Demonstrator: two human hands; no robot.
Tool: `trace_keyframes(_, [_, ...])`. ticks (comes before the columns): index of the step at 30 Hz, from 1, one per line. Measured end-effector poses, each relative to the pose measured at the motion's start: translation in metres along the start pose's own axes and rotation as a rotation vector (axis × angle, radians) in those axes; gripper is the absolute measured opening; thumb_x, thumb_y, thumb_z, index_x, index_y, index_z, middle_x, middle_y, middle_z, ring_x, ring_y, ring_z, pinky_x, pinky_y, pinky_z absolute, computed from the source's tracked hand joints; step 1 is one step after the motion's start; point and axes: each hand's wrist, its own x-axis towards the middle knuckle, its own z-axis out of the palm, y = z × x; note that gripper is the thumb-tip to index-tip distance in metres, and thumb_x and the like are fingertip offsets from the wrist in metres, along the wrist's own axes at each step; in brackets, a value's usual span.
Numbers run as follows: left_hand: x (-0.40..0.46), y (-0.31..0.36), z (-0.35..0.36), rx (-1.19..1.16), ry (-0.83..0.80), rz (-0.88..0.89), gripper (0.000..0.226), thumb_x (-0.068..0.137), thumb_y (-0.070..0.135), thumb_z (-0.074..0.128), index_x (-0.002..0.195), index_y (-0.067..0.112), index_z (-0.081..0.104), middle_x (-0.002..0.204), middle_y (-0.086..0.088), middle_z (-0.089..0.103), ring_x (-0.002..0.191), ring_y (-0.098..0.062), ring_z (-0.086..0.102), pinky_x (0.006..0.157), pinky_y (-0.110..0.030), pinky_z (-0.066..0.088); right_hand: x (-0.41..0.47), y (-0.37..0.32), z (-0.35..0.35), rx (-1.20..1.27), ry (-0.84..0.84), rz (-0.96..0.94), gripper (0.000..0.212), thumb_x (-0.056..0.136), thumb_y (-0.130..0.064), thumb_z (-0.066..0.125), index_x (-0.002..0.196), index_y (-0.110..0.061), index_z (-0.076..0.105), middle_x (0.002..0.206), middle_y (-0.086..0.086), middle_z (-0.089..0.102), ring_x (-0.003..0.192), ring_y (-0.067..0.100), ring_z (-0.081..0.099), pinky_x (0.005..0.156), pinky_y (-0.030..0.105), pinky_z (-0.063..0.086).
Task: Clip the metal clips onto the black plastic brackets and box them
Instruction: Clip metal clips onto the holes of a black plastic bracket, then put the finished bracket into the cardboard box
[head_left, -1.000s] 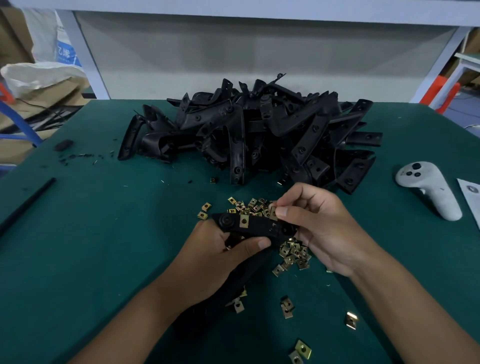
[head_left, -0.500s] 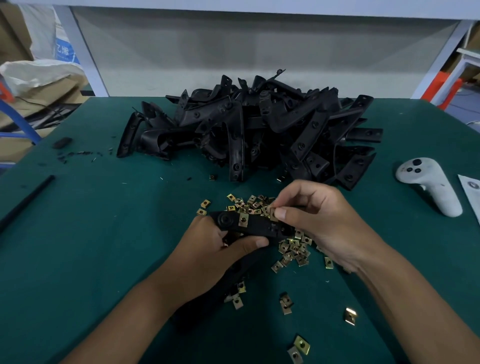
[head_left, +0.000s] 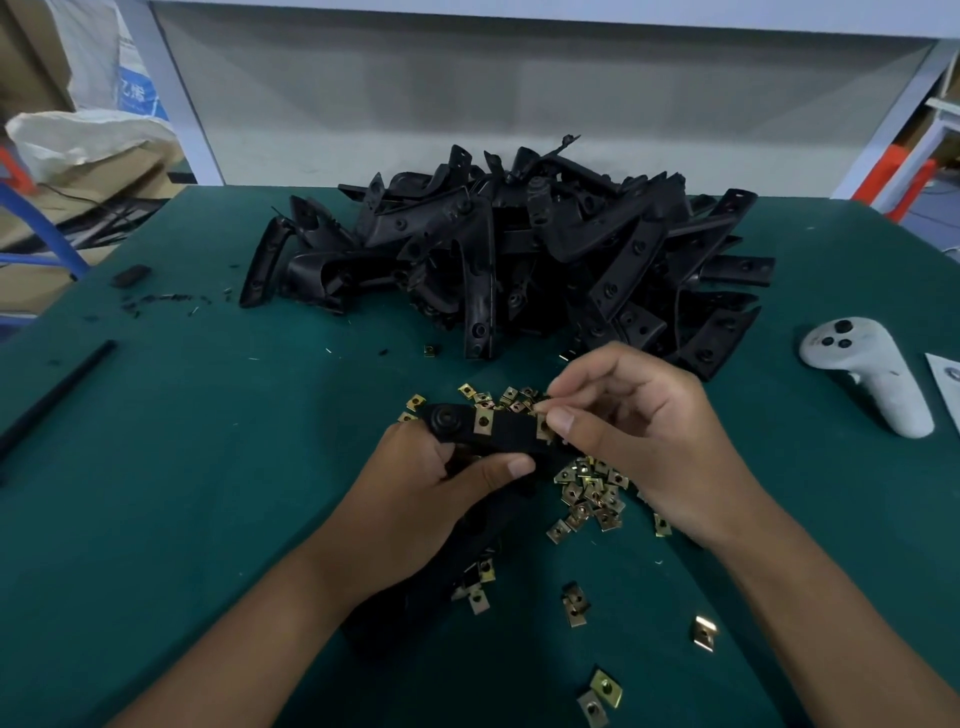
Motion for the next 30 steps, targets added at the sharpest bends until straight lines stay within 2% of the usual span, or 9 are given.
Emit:
trace_keyframes(3, [0.001, -0.002, 0.000, -0.043, 0.014, -0.050, 0.026, 0.089, 0.055, 0.065, 0.111, 0.045, 0.073, 0.099, 0.005, 0.078, 0.094, -0.019, 0.074, 0.080, -0.039, 0.060, -0.001, 0.004, 0.001, -0.095, -0.006, -0.053, 0.019, 0.083, -0.029, 0.079, 0.100, -0.029, 0.069, 0.097, -0.002, 0.076, 0.096, 0.014, 0.072, 0.084, 0.020, 0.052])
trace_keyframes(6, [0.001, -0.003, -0.003, -0.072, 0.036, -0.062, 0.021, 0.092, 0.047, 0.067, 0.111, 0.040, 0.075, 0.100, 0.006, 0.079, 0.096, -0.016, 0.074, 0.081, -0.033, 0.060, 0.000, 0.008, 0.002, -0.155, -0.023, -0.099, 0.025, 0.081, -0.033, 0.082, 0.101, -0.035, 0.068, 0.104, -0.007, 0.074, 0.101, 0.019, 0.069, 0.088, 0.024, 0.052])
trace_keyframes(10, [0.001, -0.005, 0.000, -0.090, 0.063, -0.088, 0.027, 0.089, 0.049, 0.068, 0.112, 0.038, 0.075, 0.099, 0.004, 0.079, 0.096, -0.017, 0.074, 0.085, -0.044, 0.061, 0.002, 0.012, 0.002, -0.064, -0.027, -0.068, 0.027, 0.079, -0.033, 0.083, 0.103, -0.035, 0.069, 0.106, -0.001, 0.073, 0.102, 0.021, 0.070, 0.088, 0.027, 0.055])
trace_keyframes(13, [0.000, 0.000, 0.002, -0.086, 0.089, -0.049, 0.022, 0.092, 0.042, 0.068, 0.113, 0.040, 0.074, 0.097, 0.012, 0.078, 0.092, -0.006, 0.073, 0.075, -0.024, 0.058, 0.003, 0.013, 0.003, 0.060, -0.005, -0.021, 0.035, 0.081, -0.026, 0.084, 0.111, -0.033, 0.069, 0.111, 0.000, 0.075, 0.102, 0.016, 0.071, 0.082, 0.021, 0.055])
trace_keyframes(16, [0.000, 0.004, 0.000, -0.074, 0.132, -0.074, 0.017, 0.085, 0.041, 0.074, 0.101, 0.035, 0.073, 0.091, 0.021, 0.075, 0.082, 0.005, 0.069, 0.069, -0.010, 0.049, 0.007, 0.009, -0.001, 0.137, 0.118, -0.026, 0.037, 0.079, -0.015, 0.082, 0.114, -0.022, 0.067, 0.111, 0.003, 0.076, 0.090, 0.009, 0.071, 0.077, 0.016, 0.054])
trace_keyframes(20, [-0.003, 0.021, 0.002, -0.152, 0.055, -0.172, 0.022, 0.087, 0.032, 0.076, 0.104, 0.045, 0.069, 0.105, 0.013, 0.076, 0.088, -0.007, 0.074, 0.067, -0.019, 0.058, 0.000, -0.015, -0.017, 0.081, 0.262, -0.075, 0.036, 0.077, -0.018, 0.081, 0.110, -0.023, 0.067, 0.111, 0.002, 0.077, 0.083, 0.015, 0.062, 0.077, 0.018, 0.053])
trace_keyframes(23, [-0.001, 0.045, 0.022, -0.085, 0.018, -0.149, 0.033, 0.071, 0.050, 0.073, 0.104, 0.051, 0.070, 0.101, 0.019, 0.075, 0.087, -0.004, 0.073, 0.065, -0.022, 0.060, -0.031, -0.038, -0.037, -0.036, 0.339, -0.139, 0.031, 0.083, -0.021, 0.083, 0.108, -0.032, 0.069, 0.111, -0.002, 0.076, 0.087, 0.005, 0.065, 0.080, 0.017, 0.051])
trace_keyframes(27, [0.006, 0.074, 0.086, -0.004, -0.207, -0.018, 0.030, 0.076, 0.051, 0.074, 0.104, 0.059, 0.066, 0.098, 0.027, 0.073, 0.089, 0.004, 0.070, 0.072, -0.019, 0.054, -0.121, -0.068, -0.073, -0.184, 0.599, -0.153, 0.032, 0.081, -0.020, 0.081, 0.106, -0.036, 0.068, 0.110, -0.004, 0.077, 0.097, 0.010, 0.070, 0.084, 0.020, 0.053])
trace_keyframes(30, [0.000, 0.094, 0.160, 0.008, -0.390, 0.071, 0.031, 0.082, 0.032, 0.079, 0.103, 0.053, 0.069, 0.092, 0.032, 0.072, 0.090, 0.014, 0.066, 0.077, -0.009, 0.049, -0.211, -0.083, -0.097, -0.338, 0.844, -0.105, 0.034, 0.080, -0.016, 0.081, 0.103, -0.039, 0.070, 0.107, -0.005, 0.076, 0.101, 0.013, 0.071, 0.087, 0.026, 0.054])
